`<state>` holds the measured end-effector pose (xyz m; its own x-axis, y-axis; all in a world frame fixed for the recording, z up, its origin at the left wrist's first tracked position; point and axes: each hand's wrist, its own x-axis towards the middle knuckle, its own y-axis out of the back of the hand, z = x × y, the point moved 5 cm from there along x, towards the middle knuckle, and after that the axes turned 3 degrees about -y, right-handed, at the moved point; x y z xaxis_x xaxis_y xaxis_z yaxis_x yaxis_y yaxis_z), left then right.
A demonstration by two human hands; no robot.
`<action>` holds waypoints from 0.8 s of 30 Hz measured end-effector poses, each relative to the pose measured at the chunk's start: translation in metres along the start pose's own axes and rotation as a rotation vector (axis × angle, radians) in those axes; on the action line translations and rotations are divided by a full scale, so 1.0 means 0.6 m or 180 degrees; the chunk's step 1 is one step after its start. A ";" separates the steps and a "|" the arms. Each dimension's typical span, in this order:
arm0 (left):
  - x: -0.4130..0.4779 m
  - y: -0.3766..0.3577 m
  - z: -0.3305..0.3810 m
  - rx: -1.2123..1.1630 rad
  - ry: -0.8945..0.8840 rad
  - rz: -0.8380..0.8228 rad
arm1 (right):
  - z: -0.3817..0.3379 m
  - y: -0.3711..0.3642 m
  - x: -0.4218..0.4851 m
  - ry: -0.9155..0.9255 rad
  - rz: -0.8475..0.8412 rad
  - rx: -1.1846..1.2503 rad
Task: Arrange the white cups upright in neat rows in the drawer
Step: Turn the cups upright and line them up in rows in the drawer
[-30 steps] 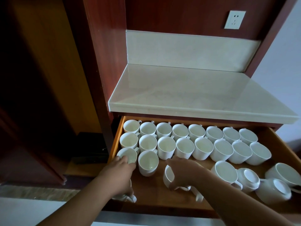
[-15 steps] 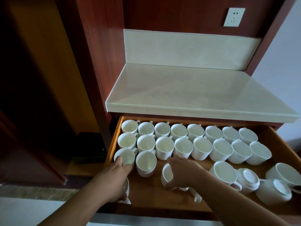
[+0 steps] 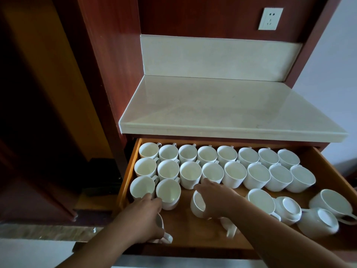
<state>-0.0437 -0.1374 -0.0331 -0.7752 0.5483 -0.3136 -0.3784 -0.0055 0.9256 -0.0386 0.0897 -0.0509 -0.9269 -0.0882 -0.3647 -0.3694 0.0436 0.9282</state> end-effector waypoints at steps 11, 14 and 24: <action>0.017 -0.001 0.026 0.0092 0.0120 -0.0192 | 0.012 -0.007 0.000 0.0145 0.0066 -0.0023; 0.015 -0.010 0.024 0.0175 0.0066 -0.0327 | 0.010 -0.006 -0.004 0.0198 0.0104 0.0021; 0.009 -0.007 0.032 0.0341 -0.0041 -0.0461 | 0.001 0.008 -0.015 0.0211 0.0106 0.0287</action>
<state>-0.0364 -0.1182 -0.0345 -0.7098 0.5475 -0.4431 -0.4289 0.1630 0.8885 -0.0320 0.0914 -0.0432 -0.9335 -0.1506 -0.3254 -0.3456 0.1366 0.9284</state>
